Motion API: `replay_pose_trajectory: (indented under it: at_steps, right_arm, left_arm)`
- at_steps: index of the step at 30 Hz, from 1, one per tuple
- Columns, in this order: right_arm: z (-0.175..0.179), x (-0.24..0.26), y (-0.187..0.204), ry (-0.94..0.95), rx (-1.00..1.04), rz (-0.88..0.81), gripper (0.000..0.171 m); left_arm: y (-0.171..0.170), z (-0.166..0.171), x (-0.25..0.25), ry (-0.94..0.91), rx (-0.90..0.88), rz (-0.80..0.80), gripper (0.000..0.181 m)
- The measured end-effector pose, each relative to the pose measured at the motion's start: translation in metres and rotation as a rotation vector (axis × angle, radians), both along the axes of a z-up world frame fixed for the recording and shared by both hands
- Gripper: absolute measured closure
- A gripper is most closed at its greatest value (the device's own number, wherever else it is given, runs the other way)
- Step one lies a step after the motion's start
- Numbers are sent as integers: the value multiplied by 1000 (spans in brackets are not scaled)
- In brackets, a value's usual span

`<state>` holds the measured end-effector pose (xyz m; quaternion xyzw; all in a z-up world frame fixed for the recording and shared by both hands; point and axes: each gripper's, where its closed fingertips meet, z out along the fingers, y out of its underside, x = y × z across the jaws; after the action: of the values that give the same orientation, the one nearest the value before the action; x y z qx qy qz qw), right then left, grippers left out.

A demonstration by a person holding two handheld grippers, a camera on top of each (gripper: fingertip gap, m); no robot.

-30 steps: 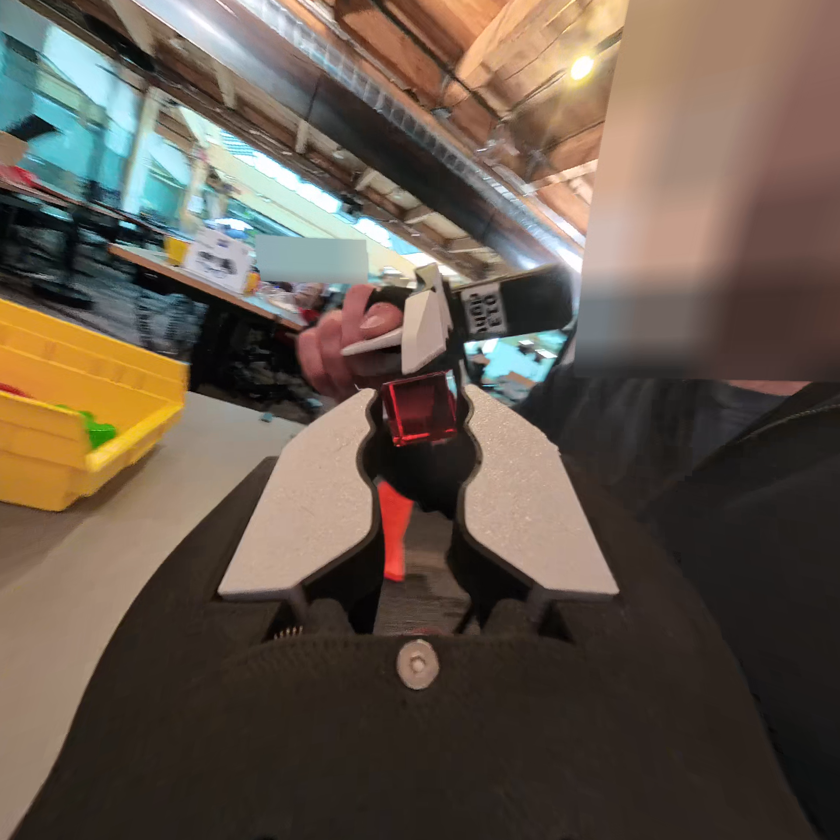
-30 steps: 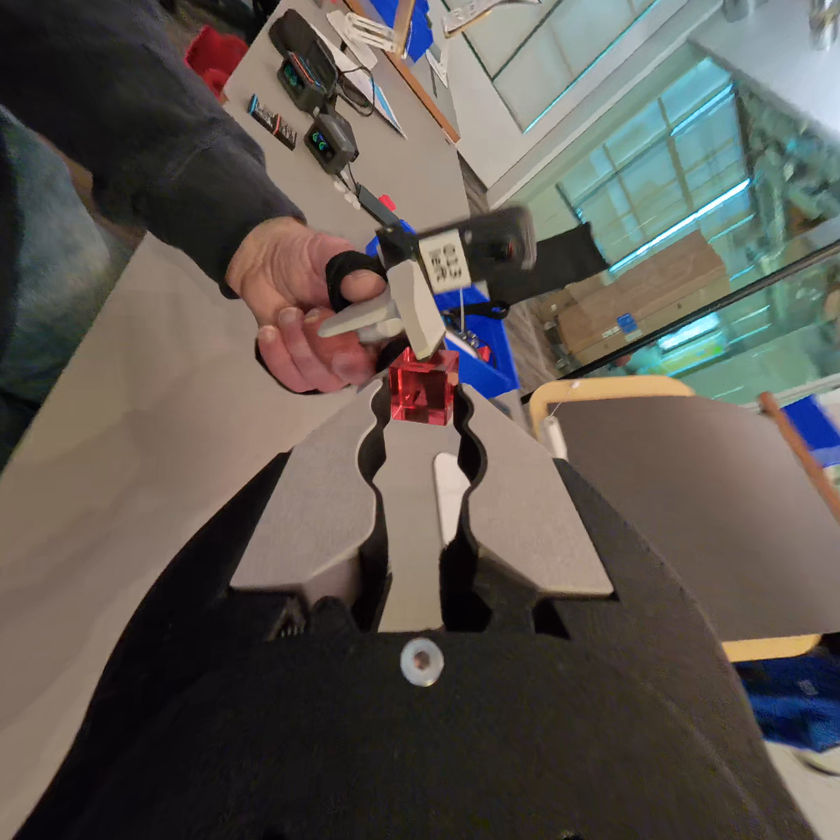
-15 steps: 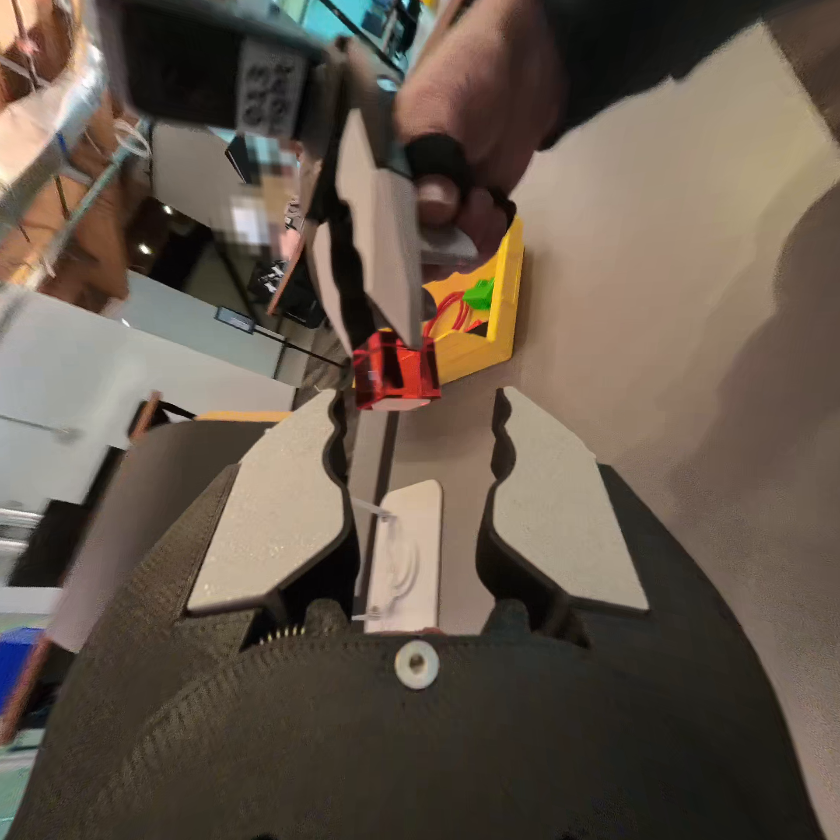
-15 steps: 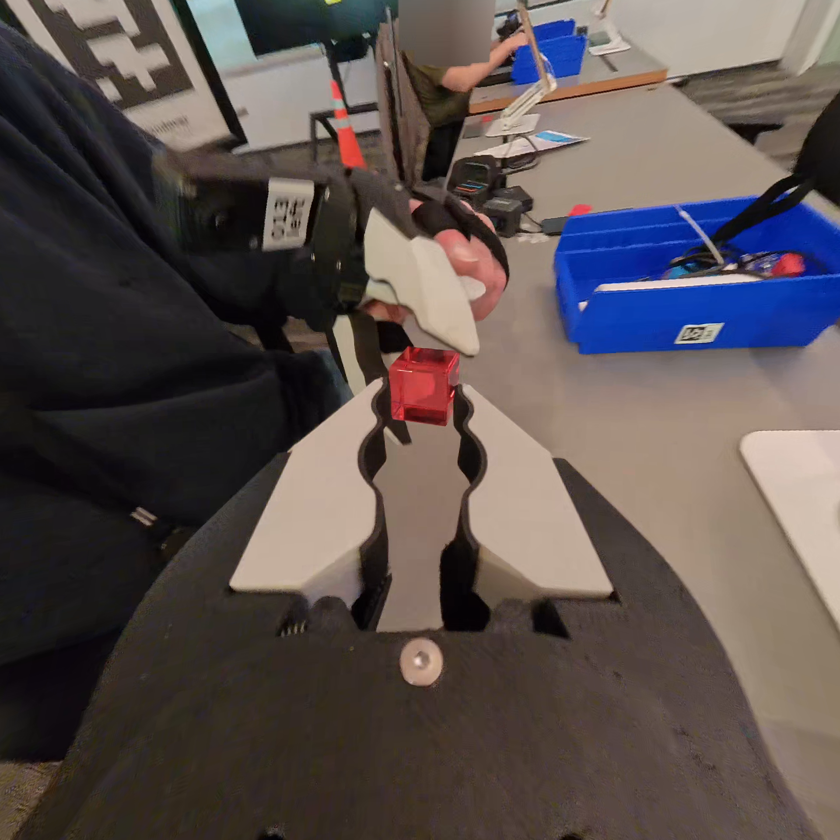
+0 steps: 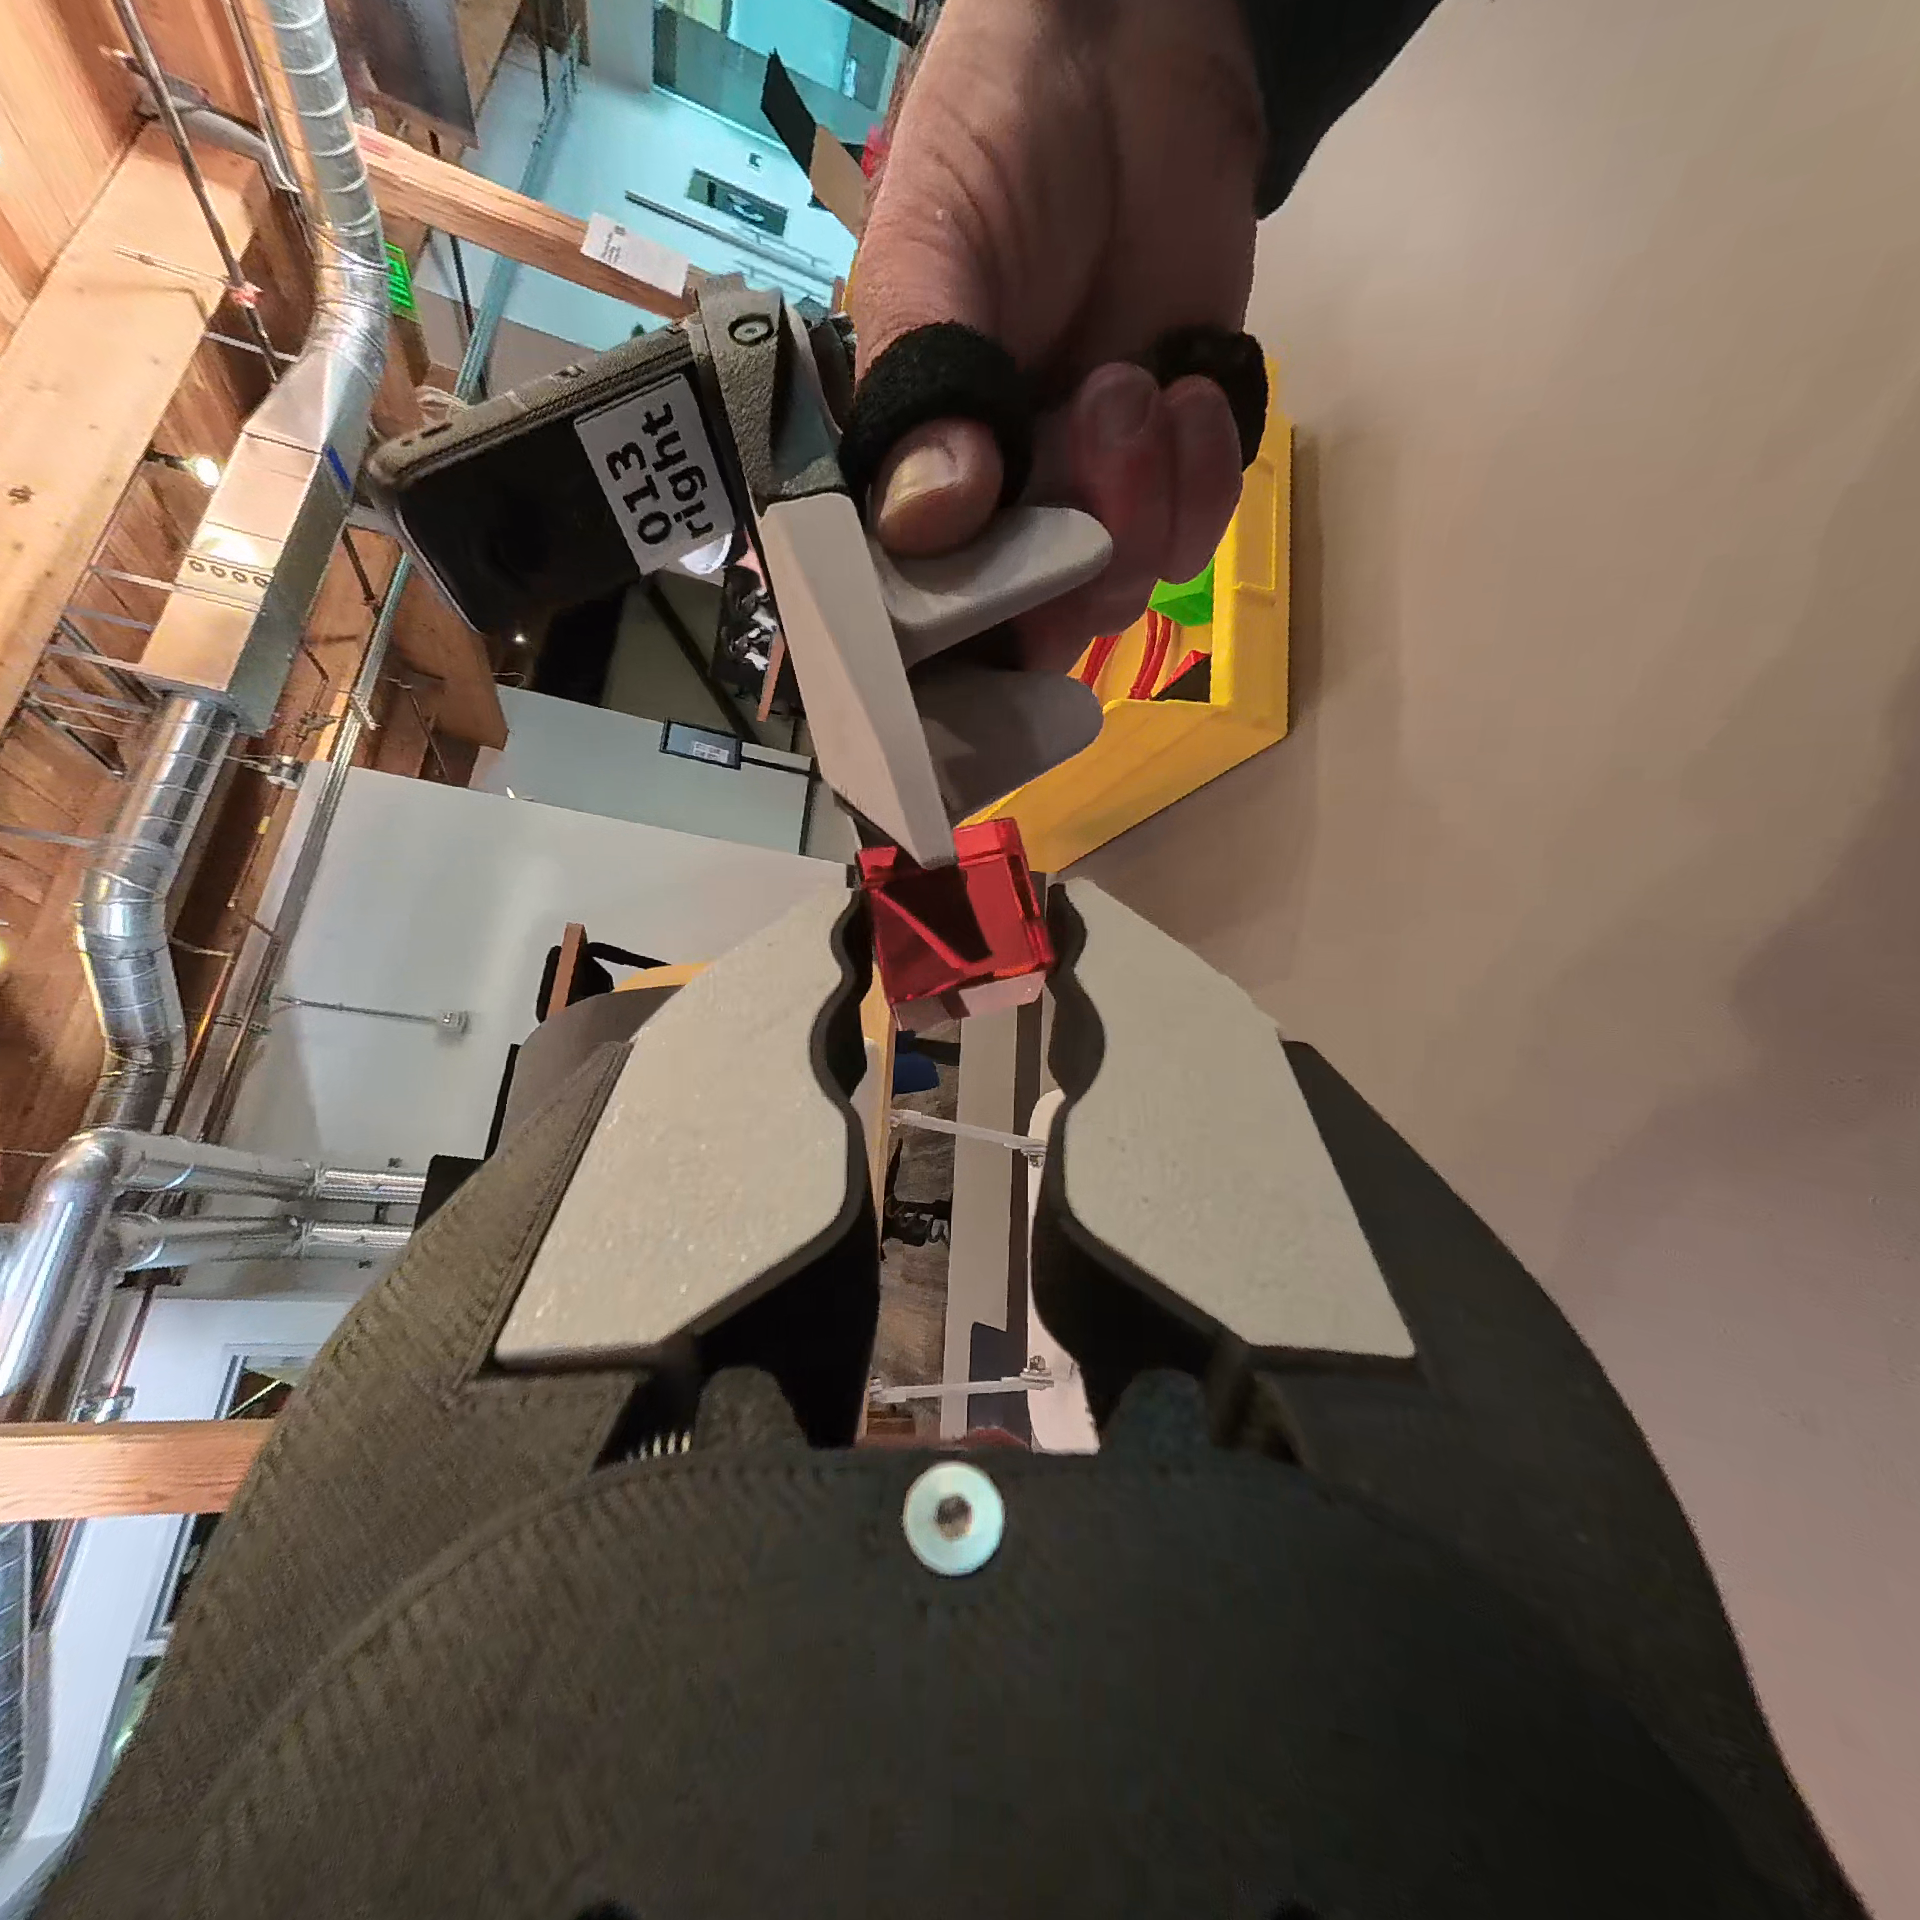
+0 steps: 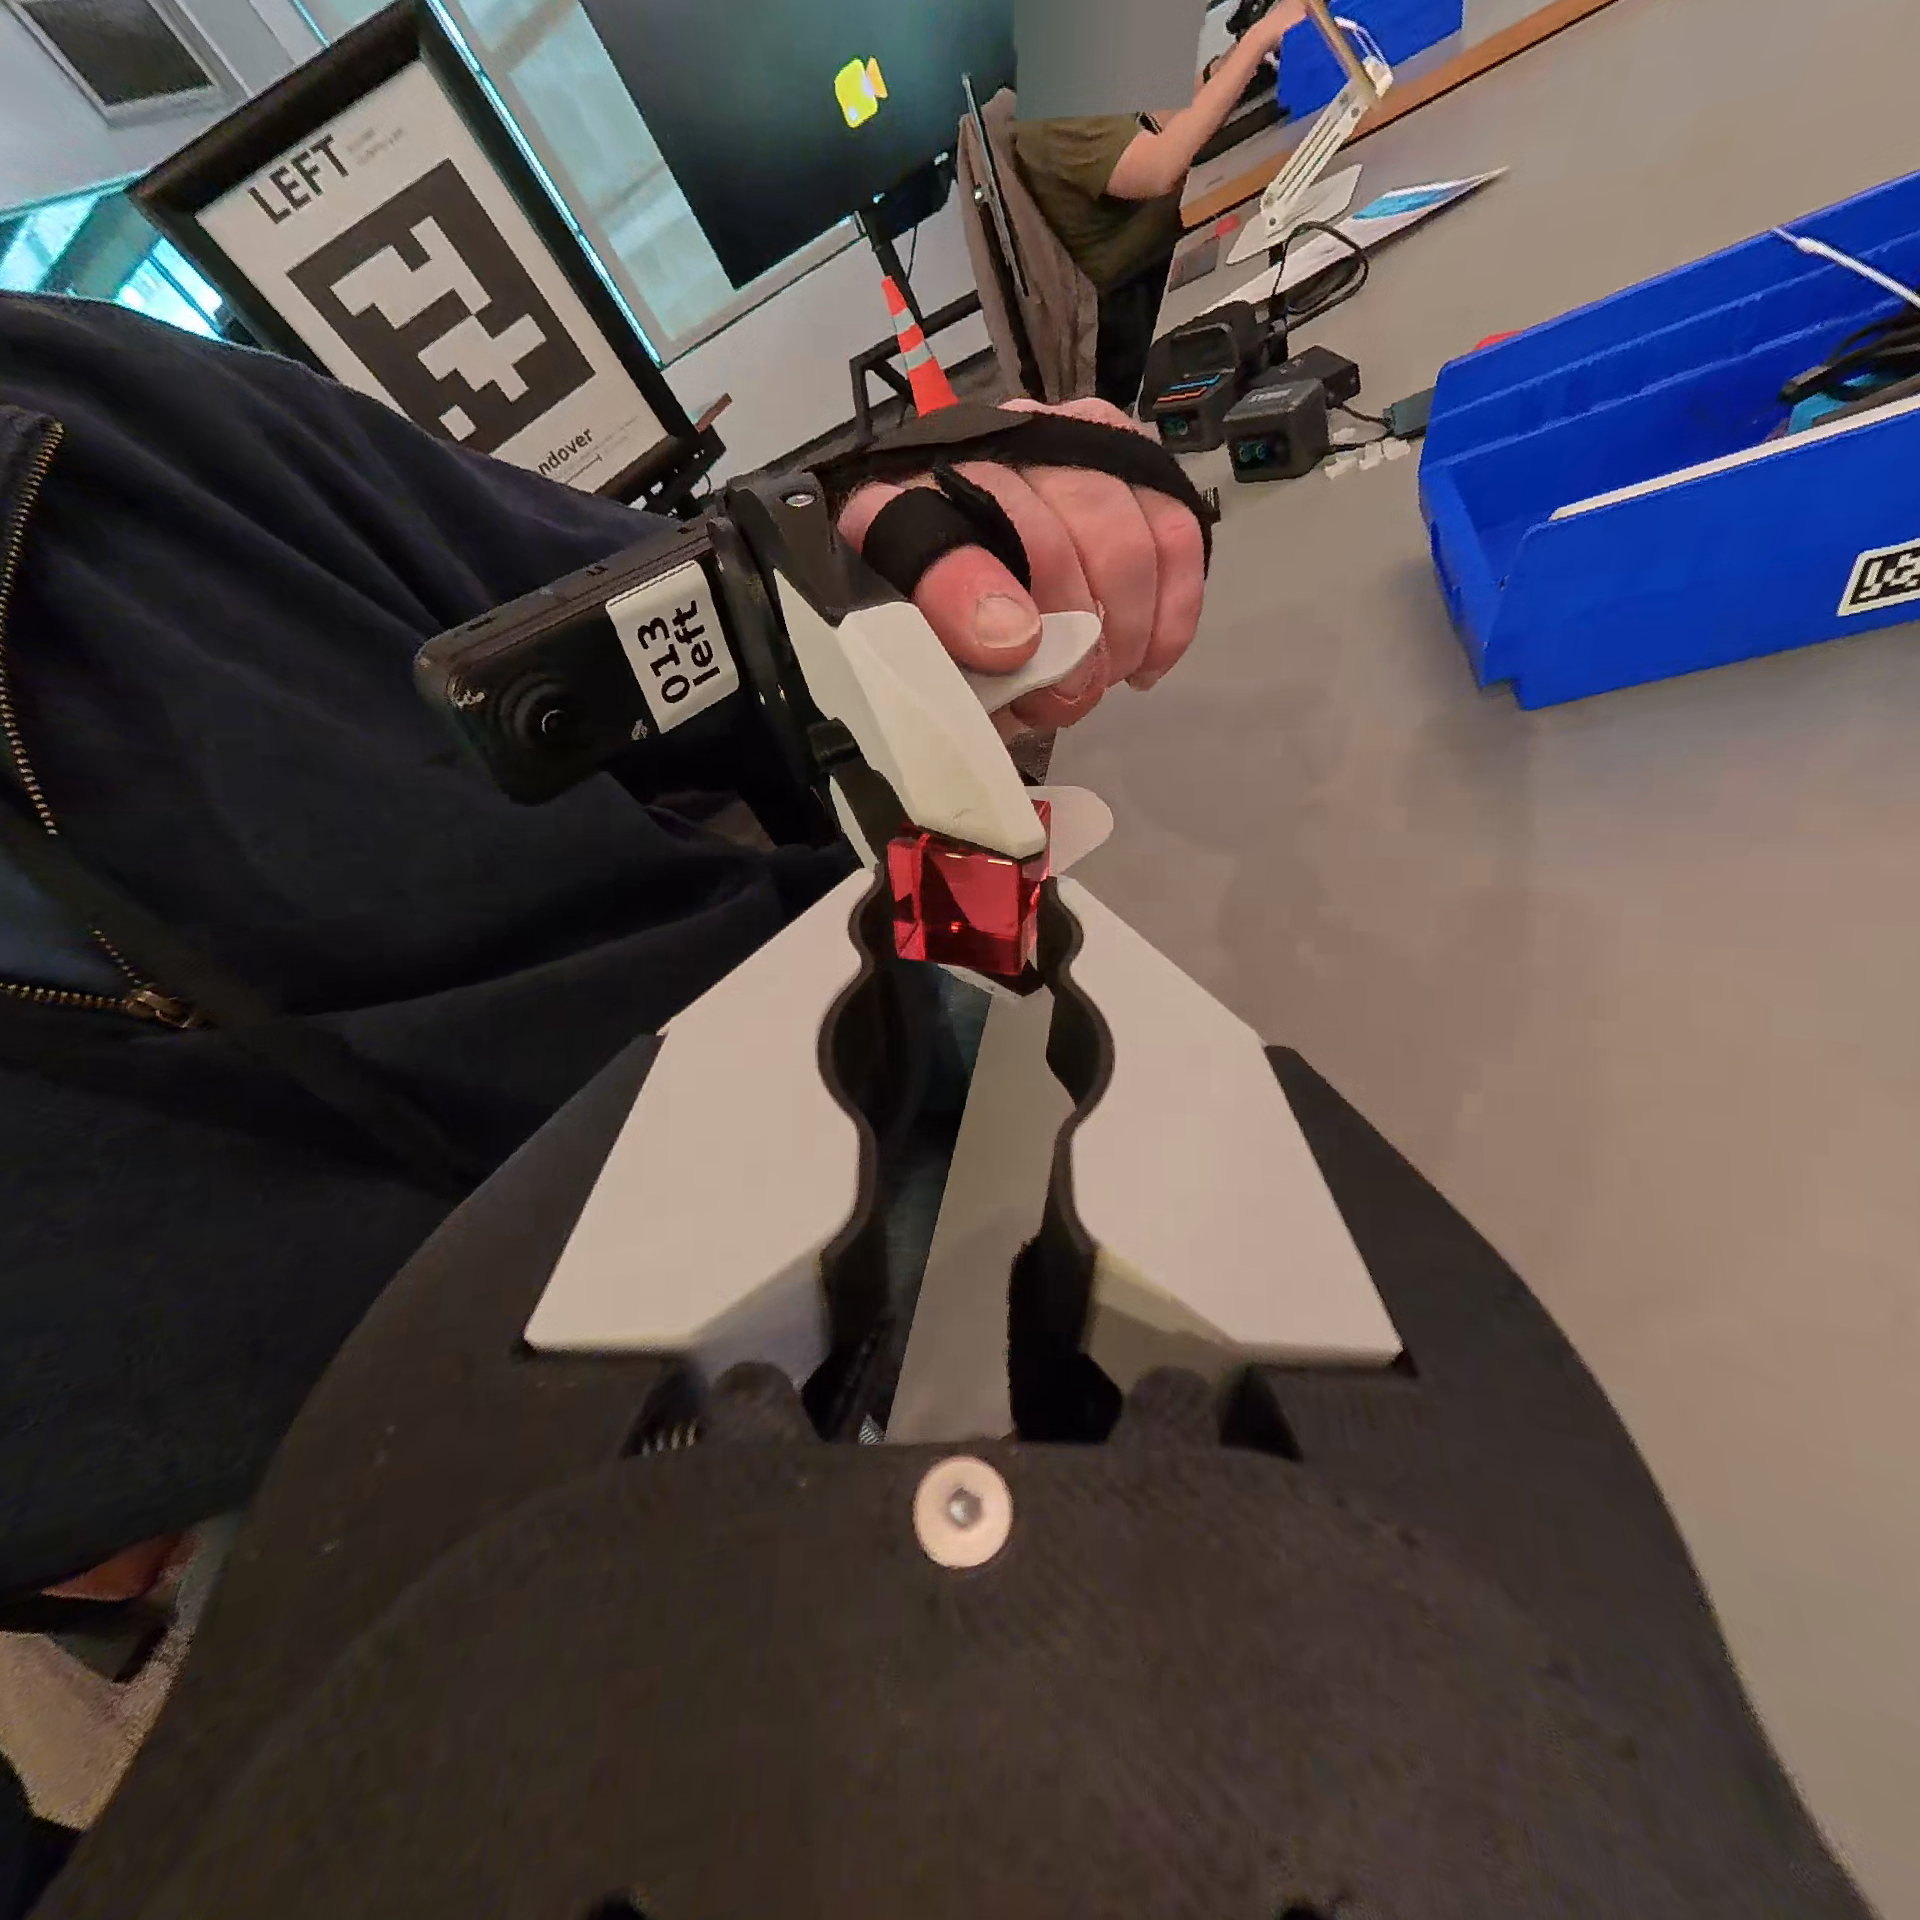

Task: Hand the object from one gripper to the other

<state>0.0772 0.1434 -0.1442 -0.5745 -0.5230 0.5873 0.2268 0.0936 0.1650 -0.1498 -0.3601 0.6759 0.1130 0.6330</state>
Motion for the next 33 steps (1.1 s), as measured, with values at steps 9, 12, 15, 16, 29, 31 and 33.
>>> replay_pose_trajectory:
  at_steps: [9, 12, 15, 16, 29, 31, 33]
  right_arm:
    - [13, 11, 21, 69, 430, -223, 120]
    - [15, 17, 17, 50, 648, -247, 114]
    - [12, 20, 17, -28, 947, -279, 112]
    - [11, 21, 16, -56, 1051, -281, 112]
    - [27, 15, 29, -267, 1692, -609, 112]
    - [30, 14, 31, -235, 1651, -684, 111]
    - [34, 15, 36, -221, 1616, -743, 111]
  left_arm:
    - [11, -5, -4, -40, -187, 52, 151]
    - [10, -6, -4, -92, -395, 22, 151]
    - [14, -4, -3, -155, -601, 13, 151]
    - [14, -1, -3, -182, -655, 1, 151]
    - [9, 31, 18, -469, -1288, -108, 151]
    - [7, 40, 21, -574, -1366, -182, 151]
    - [6, 42, 24, -647, -1449, -226, 150]
